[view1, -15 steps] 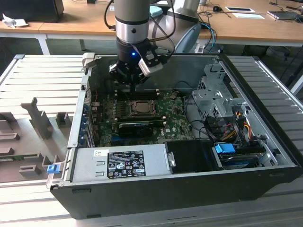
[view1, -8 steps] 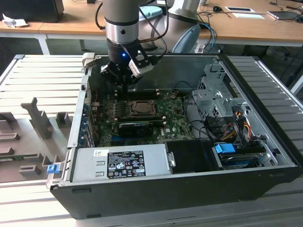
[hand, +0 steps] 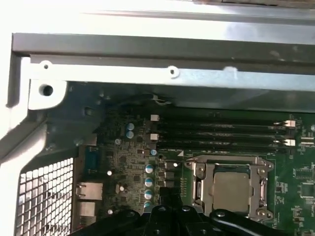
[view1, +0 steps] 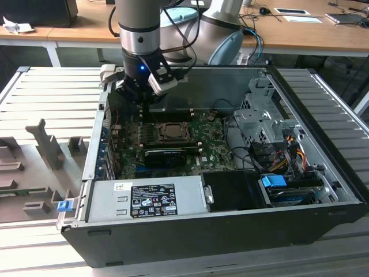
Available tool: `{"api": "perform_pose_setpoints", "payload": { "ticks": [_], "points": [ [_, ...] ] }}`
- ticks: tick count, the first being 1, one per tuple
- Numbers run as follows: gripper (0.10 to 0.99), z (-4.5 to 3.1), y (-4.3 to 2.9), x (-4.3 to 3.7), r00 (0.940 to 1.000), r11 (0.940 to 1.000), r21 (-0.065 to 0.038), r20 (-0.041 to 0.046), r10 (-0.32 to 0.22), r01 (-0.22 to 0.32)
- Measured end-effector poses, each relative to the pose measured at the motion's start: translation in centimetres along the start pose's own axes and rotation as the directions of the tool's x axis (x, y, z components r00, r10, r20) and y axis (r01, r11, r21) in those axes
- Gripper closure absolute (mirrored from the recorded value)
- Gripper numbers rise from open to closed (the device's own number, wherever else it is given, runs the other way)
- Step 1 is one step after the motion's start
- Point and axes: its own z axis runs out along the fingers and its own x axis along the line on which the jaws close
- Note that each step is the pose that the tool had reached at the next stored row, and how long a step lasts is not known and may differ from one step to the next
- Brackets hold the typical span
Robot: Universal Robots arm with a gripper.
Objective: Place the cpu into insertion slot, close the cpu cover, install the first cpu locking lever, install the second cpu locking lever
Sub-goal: 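Install the first cpu locking lever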
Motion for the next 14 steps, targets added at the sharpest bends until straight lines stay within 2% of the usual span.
{"api": "perform_pose_setpoints", "payload": {
  "ticks": [4,6,12,14],
  "points": [
    [0.98,0.2,0.59,0.47,1.0,1.0,0.0,-0.0001,0.0,0.0],
    [0.98,0.32,1.29,0.44,1.0,1.0,0.0,-0.0003,0.0,0.0],
    [0.98,0.4,2.15,0.16,1.0,1.0,0.0,-0.0014,0.0,0.0],
    [0.98,0.44,2.19,-0.03,1.0,1.0,0.0,-0.0014,0.0,0.0]
  ]
}}
